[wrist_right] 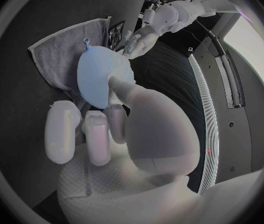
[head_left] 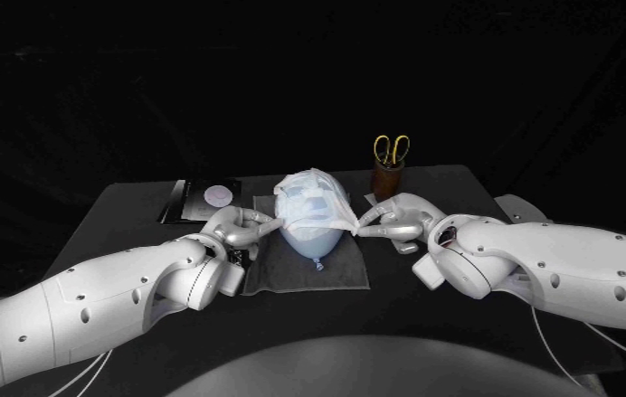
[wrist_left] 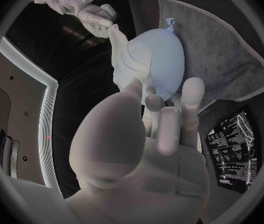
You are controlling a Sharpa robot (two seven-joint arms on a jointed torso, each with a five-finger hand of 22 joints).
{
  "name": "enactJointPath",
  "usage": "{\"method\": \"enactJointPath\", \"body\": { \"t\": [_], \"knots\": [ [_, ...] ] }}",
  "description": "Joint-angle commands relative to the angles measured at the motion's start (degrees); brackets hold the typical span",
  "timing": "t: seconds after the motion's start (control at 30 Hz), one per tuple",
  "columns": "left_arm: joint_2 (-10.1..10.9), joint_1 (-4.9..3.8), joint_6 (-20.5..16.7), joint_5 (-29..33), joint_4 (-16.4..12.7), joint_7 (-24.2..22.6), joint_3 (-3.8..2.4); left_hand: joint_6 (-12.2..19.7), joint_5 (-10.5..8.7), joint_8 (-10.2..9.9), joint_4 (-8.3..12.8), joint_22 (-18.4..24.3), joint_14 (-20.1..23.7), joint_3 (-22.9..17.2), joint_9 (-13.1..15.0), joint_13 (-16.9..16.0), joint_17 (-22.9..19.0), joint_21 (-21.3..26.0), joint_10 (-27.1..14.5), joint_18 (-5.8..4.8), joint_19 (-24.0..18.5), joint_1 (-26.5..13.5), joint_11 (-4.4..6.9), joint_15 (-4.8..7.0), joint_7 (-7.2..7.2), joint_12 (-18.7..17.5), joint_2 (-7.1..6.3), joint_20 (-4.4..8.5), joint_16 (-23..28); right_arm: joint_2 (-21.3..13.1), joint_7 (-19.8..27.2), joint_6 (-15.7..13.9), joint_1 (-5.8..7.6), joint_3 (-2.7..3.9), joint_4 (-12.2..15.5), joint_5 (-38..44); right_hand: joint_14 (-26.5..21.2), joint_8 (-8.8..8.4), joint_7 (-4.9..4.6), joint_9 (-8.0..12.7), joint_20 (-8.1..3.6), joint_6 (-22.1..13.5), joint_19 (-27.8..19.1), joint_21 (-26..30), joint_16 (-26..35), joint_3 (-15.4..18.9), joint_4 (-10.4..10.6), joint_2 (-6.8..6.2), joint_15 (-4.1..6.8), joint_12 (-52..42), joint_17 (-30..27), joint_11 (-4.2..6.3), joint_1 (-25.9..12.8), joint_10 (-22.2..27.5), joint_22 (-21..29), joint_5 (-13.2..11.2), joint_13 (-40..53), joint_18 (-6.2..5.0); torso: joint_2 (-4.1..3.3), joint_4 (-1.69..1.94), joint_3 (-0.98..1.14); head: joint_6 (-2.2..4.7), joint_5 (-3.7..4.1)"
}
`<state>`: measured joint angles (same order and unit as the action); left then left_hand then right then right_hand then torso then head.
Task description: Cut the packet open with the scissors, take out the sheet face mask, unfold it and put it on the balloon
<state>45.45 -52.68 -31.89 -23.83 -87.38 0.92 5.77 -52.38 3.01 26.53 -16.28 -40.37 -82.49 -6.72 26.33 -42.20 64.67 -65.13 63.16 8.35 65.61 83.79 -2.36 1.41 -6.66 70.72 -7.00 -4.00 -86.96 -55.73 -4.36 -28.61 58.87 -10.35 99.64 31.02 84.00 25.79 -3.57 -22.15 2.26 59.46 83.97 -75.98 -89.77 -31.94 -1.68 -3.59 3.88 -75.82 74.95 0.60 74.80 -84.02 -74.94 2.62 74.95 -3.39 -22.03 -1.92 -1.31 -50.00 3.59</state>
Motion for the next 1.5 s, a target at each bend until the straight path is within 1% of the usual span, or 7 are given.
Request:
{"method": "enactJointPath", "body": {
  "t": [0.03,0.17,0.57,0.83,1.2,1.47,1.5],
  "knots": [
    [-0.08,-0.04,2.03,-0.33,-0.17,-0.97,-0.06,0.18,-0.21,-0.06,-0.05,0.12,0.43,0.18,-0.06,0.15,0.06,0.33,-0.44,0.46,-0.46,0.38,0.01,-0.12,-0.09,-0.41,0.27,-0.12,0.29,0.02,1.28,1.61,0.43,0.06,-0.26,-1.53,6.0,0.4,0.01,-1.33,-0.45,0.24,2.96,0.08,-0.23,-0.37,0.11,0.33,0.38,0.25,15.05,0.27,-0.33,-1.27,-11.29,0.17,4.8,0.63,0.08,-0.03,-0.06,0.0,0.07],
    [-0.07,-0.04,2.39,-0.63,-0.23,-1.03,-0.04,0.18,-0.21,-0.06,-0.06,0.12,0.44,0.18,-0.06,0.17,0.05,0.33,-0.46,0.46,-0.46,0.38,0.01,-0.12,-0.09,-0.42,0.27,-0.12,0.3,0.05,-0.22,1.72,1.3,0.09,-2.03,-0.46,6.0,0.41,0.0,-1.35,-0.46,0.21,2.96,0.09,-0.23,-0.41,0.09,0.34,0.38,0.25,15.05,0.27,-0.36,-1.27,-11.29,0.17,4.8,0.62,0.09,0.14,-0.01,0.0,0.12],
    [-0.04,-0.03,2.91,-1.54,-0.13,-1.16,0.0,0.21,-0.21,-0.06,-0.08,0.06,0.4,0.23,-0.08,0.05,0.19,0.31,-0.42,0.44,-0.45,0.4,-0.01,-0.15,-0.1,-0.4,0.27,-0.14,0.29,0.59,-8.18,11.71,3.05,0.09,-5.66,2.84,6.0,0.52,0.0,-1.48,-0.46,0.15,2.9,0.28,-0.23,-0.64,-0.04,0.34,0.38,0.49,15.05,0.27,-0.5,-1.18,-11.24,0.18,4.66,0.59,0.04,-0.04,-0.01,0.0,-0.08],
    [0.01,-0.02,3.61,-3.55,-0.26,-1.39,0.02,0.2,-0.21,-0.04,-0.07,0.09,0.43,0.28,-0.08,0.13,0.12,0.34,-0.49,0.45,-0.48,0.45,-0.01,-0.16,-0.1,-0.45,0.23,-0.16,0.3,0.87,-6.94,10.8,3.15,0.08,-5.29,1.43,6.0,0.61,-0.01,-1.58,-0.45,0.1,2.86,0.44,-0.23,-0.76,-0.09,0.29,0.36,0.59,15.05,0.25,-0.7,-1.13,-11.19,0.17,4.61,0.56,0.0,0.0,-0.02,0.0,-0.14],
    [-0.04,0.01,5.09,-9.36,-0.69,-2.5,0.06,-0.22,-0.2,0.33,0.18,0.18,0.47,0.3,-0.02,0.01,0.16,0.42,-0.59,0.48,-0.62,1.25,0.07,-0.15,0.07,-0.53,0.2,-0.22,0.34,1.87,-4.68,4.78,3.17,0.09,-6.38,0.14,6.0,0.65,-0.01,-1.63,-0.45,0.05,2.81,0.61,-0.23,-0.82,-0.11,0.28,0.36,0.75,15.05,0.25,-0.8,-1.07,-11.15,0.17,4.51,0.53,0.04,0.07,-0.02,0.0,-0.07],
    [0.19,0.26,4.58,-15.27,-1.72,-7.13,0.21,-0.42,-0.19,0.65,0.48,0.02,0.54,0.21,-0.03,0.27,0.08,0.35,-0.87,0.49,-0.58,2.53,0.23,-0.03,0.23,-0.8,0.08,-0.17,0.41,1.38,-1.89,7.29,3.18,0.09,-4.83,-2.35,6.0,0.7,-0.02,-1.71,-0.45,-0.05,2.81,0.58,-0.23,-0.96,-0.18,0.3,0.37,0.76,15.05,0.25,-0.9,-1.06,-11.16,0.18,4.53,0.53,0.05,-0.05,-0.03,0.0,-0.23],
    [0.22,0.3,4.4,-15.53,-1.83,-8.13,0.22,-0.25,-0.19,0.61,0.49,0.33,0.71,0.17,-0.09,2.35,-0.37,0.53,-2.24,0.54,-0.77,2.86,0.19,-0.03,0.16,-1.88,0.04,-0.16,0.51,1.15,-1.41,8.03,3.18,0.09,-4.28,-2.77,6.0,0.71,-0.03,-1.73,-0.46,-0.09,2.8,0.59,-0.23,-1.01,-0.2,0.31,0.38,0.81,15.05,0.24,-0.93,-1.03,-11.15,0.18,4.5,0.53,0.08,-0.05,-0.04,0.0,-0.27]
  ]
}}
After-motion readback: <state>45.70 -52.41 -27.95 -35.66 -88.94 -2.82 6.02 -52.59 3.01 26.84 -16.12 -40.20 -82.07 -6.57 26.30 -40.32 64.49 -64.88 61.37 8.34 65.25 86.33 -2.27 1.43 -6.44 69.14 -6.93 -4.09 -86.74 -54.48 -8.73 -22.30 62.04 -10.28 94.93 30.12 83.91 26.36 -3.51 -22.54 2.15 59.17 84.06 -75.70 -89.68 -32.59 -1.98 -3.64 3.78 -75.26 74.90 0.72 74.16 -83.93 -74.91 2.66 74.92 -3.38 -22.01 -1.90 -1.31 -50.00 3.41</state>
